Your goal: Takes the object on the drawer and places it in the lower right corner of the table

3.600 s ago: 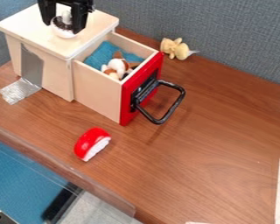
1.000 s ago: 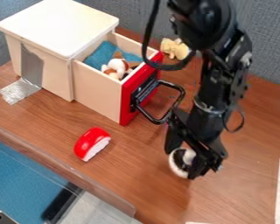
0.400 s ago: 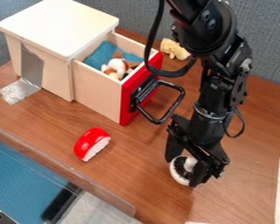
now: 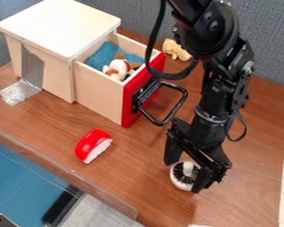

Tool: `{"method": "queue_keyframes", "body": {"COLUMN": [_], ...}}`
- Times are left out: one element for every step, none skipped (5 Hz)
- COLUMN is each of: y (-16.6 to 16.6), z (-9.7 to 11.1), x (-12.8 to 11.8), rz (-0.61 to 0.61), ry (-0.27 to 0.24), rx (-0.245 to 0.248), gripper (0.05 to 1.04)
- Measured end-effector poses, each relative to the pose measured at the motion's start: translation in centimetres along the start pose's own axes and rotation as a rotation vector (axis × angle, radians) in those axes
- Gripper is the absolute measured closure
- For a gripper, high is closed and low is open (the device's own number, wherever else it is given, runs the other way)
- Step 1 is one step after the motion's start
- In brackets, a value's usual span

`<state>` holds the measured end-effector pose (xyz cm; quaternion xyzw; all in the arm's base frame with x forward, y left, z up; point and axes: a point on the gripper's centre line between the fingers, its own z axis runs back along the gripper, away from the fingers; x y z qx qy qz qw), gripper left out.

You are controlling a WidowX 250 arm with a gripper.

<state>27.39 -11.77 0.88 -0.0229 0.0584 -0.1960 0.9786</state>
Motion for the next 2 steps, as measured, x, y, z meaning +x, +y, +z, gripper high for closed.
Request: {"method": "queue_keyframes", "body": {"y": [-0.7,-1.2], "z": [3.8,8.0], "x": [-0.8,-2.1], "rz": [0.017,0.047], "ry": [-0.087,-0.194], "rx": [0.017,-0.001], "gripper": [0.081,0.082]}}
